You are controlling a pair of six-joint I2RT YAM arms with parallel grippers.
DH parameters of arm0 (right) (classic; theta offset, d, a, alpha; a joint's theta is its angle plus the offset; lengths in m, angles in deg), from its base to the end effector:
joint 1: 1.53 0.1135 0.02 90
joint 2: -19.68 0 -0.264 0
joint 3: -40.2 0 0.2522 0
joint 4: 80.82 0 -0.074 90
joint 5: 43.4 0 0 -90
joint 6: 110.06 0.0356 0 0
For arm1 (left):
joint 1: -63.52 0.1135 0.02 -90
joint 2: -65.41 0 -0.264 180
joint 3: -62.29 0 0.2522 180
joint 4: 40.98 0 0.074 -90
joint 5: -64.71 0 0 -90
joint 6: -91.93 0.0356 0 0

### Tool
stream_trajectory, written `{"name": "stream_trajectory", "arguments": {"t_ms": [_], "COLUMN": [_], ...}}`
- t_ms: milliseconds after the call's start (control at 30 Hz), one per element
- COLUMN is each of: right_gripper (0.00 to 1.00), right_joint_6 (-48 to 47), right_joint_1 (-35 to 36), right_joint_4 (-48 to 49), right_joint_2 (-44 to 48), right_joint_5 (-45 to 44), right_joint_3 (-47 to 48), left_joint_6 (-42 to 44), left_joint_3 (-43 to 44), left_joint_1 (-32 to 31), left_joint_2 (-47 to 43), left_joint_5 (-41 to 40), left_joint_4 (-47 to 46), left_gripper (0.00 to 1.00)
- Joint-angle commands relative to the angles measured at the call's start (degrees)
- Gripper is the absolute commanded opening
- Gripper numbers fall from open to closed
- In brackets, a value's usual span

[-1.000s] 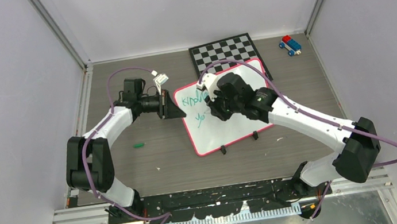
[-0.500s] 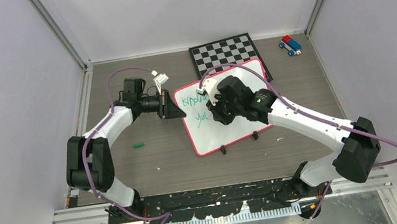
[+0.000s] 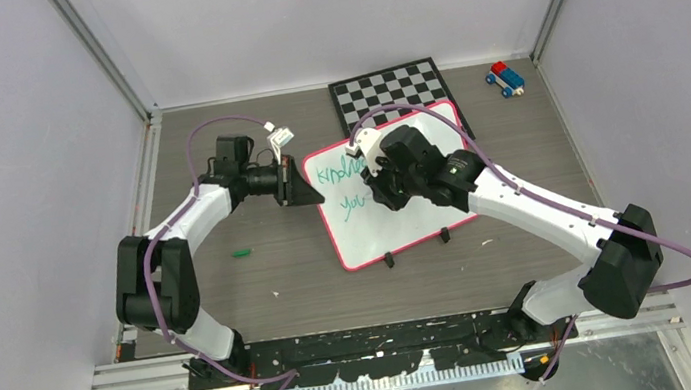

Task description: Write a sentence on the whiteboard

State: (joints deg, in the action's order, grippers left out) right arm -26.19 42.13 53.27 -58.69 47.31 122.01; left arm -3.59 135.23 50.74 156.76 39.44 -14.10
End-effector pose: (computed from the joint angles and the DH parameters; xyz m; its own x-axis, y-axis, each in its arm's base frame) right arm 0.2163 0.2070 0.3132 -0.4113 -0.5401 -0.7343 -0.7451 0.6632 -0.0704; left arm 0.3130 -0.1040 0.2344 -0.7586 0.1300 -0.6384 0.6449 0.2894 -0.7074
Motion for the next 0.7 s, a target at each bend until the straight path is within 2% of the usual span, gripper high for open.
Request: {"name": "stream_trajectory", "arguments": {"t_ms": [0, 400, 667], "right_gripper": [0.0, 0.0, 0.0], "right_joint_6": [0.0, 1.1, 1.6], "right_joint_1": [-0.5, -0.9, -0.9], "right_joint_4": [2.8, 3.9, 3.4], "right_joint_2": [0.1, 0.7, 0.5], "right_joint_5": [-2.7, -3.5, -1.9], "right_joint_3": [2.1, 2.4, -0.8], "left_joint_6": [0.8, 0.9, 1.0], "left_joint_3": [1.6, 1.6, 1.7], "left_joint_1": [-0.7, -0.7, -0.7], "left_joint_2": [0.3, 0.4, 0.3], "left_joint_5": [0.0, -0.1, -0.2], "left_joint_4": [1.2, 1.3, 1.6], "left_gripper": [0.0, 0.0, 0.0]}}
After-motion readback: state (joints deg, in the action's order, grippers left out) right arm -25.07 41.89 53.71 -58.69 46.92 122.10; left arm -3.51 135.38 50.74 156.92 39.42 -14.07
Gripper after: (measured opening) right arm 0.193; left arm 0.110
